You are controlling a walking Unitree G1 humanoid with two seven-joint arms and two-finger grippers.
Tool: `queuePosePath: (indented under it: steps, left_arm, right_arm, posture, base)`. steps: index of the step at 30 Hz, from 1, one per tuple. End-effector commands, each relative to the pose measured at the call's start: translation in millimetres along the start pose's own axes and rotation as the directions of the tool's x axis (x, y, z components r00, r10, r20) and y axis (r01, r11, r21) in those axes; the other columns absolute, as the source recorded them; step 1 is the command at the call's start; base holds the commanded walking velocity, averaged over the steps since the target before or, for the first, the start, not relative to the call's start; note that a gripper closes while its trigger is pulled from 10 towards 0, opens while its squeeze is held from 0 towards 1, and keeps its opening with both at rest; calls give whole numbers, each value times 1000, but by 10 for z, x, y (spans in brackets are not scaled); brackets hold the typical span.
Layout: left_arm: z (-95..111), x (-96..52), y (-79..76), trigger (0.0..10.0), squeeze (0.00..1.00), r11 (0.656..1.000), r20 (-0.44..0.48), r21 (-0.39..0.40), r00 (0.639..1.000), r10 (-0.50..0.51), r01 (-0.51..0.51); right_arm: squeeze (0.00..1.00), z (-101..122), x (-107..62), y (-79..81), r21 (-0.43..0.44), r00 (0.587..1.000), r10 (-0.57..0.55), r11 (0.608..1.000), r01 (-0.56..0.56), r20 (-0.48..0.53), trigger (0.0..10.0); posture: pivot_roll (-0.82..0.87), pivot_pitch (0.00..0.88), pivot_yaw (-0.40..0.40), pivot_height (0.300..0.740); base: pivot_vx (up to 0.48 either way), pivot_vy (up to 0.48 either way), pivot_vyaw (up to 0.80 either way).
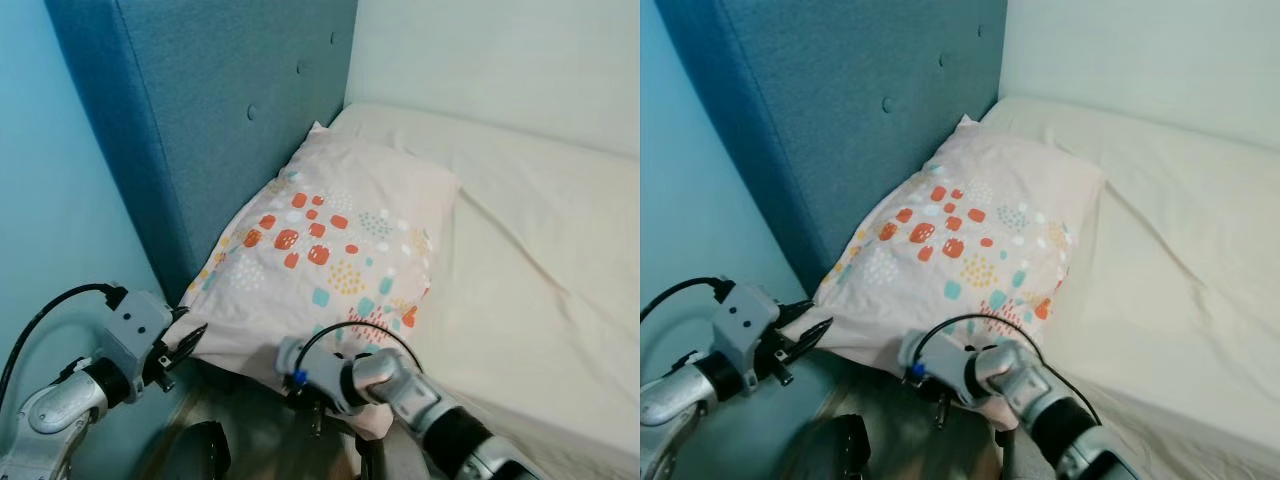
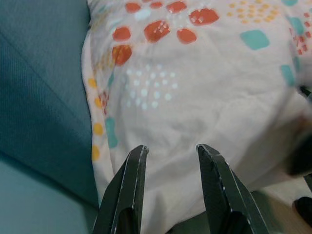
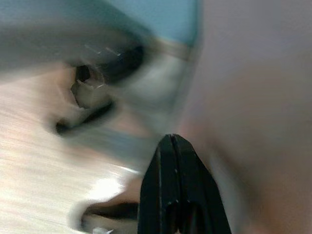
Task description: Clean up the room
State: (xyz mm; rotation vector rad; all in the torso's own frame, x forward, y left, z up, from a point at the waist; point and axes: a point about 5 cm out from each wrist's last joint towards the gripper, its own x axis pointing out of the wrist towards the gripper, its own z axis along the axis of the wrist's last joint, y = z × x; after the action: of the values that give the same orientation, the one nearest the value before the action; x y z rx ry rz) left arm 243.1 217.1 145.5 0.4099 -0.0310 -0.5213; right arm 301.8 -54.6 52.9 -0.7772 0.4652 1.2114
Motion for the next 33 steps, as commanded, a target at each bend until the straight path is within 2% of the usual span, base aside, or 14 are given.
queuePosePath:
  steps: [1, 2, 4, 5, 10, 11, 12, 13, 18, 20, 23, 27, 28, 33]
  left_arm:
    - [14, 11, -48, 10000, 0, 1000, 4, -1, 1000, -28, 28]
    - [14, 11, -48, 10000, 0, 1000, 4, -1, 1000, -28, 28]
    - [37, 28, -65, 10000, 0, 999, 12, 4, 999, -34, 34]
    - [37, 28, -65, 10000, 0, 999, 12, 4, 999, -34, 34]
    - [62, 54, -65, 10000, 0, 999, 21, 11, 999, -40, 40]
    - [62, 54, -65, 10000, 0, 999, 21, 11, 999, -40, 40]
    - [70, 59, -62, 10000, 0, 999, 23, 14, 999, -42, 42]
    - [70, 59, -62, 10000, 0, 999, 23, 14, 999, -42, 42]
    - [77, 69, -63, 10000, 0, 999, 26, 18, 999, -47, 46]
    - [69, 81, -51, 10000, 0, 999, 23, 23, 999, -49, 49]
    - [62, 92, -42, 10000, 0, 998, 22, 26, 999, -50, 49]
    - [56, 106, -24, 10000, 0, 998, 19, 33, 999, -44, 44]
    - [55, 125, 2, 10000, 0, 998, 19, 40, 999, -39, 39]
    - [61, 151, 32, 10000, 0, 998, 21, 52, 999, -31, 30]
  right_arm:
    - [0, -17, -5, -90, -104, 996, -83, 991, 80, -30, 0]
    - [0, -17, -5, -90, -104, 996, -83, 991, 80, -30, 0]
    - [0, 0, -76, -277, -190, 980, -195, 964, 184, -38, 0]
    - [0, 0, -76, -277, -190, 980, -195, 964, 184, -38, 0]
    - [0, -136, -369, -660, -253, 924, -370, 907, 337, -96, 0]
    - [0, -136, -369, -660, -253, 924, -370, 907, 337, -96, 0]
    - [0, -236, -482, -749, -253, 905, -407, 895, 367, -126, 0]
    - [0, -236, -482, -749, -253, 905, -407, 895, 367, -126, 0]
    - [0, -582, -781, -866, -266, 848, -474, 871, 413, -236, 0]
    - [0, -802, -1006, -923, -261, 793, -529, 846, 465, -302, 0]
    - [0, -891, -1107, -944, -246, 763, -559, 829, 502, -325, 0]
    - [0, -923, -1144, -951, -227, 748, -579, 815, 533, -325, 0]
    - [0, -881, -1077, -928, -155, 760, -587, 809, 567, -280, 0]
    - [0, -753, -931, -891, -98, 787, -586, 809, 579, -194, 0]
  posture:
    - [80, 192, -69, 576]
    - [80, 192, -69, 576]
    - [78, 190, -67, 576]
    - [78, 190, -67, 576]
    - [76, 185, -65, 576]
    - [76, 185, -65, 576]
    - [76, 183, -62, 576]
    - [76, 183, -62, 576]
    - [75, 182, -61, 576]
    - [69, 177, -51, 576]
    - [69, 174, -47, 576]
    - [65, 170, -40, 576]
    - [66, 168, -35, 576]
    - [67, 165, -27, 576]
  base:
    - [0, 0, 0]
    - [0, 0, 0]
    - [0, 0, 0]
    - [0, 0, 0]
    - [0, 0, 0]
    - [0, 0, 0]
    - [0, 0, 0]
    - [0, 0, 0]
    - [0, 0, 0]
    - [0, 0, 0]
    - [0, 0, 0]
    - [0, 0, 0]
    - [0, 0, 0]
    - [0, 0, 0]
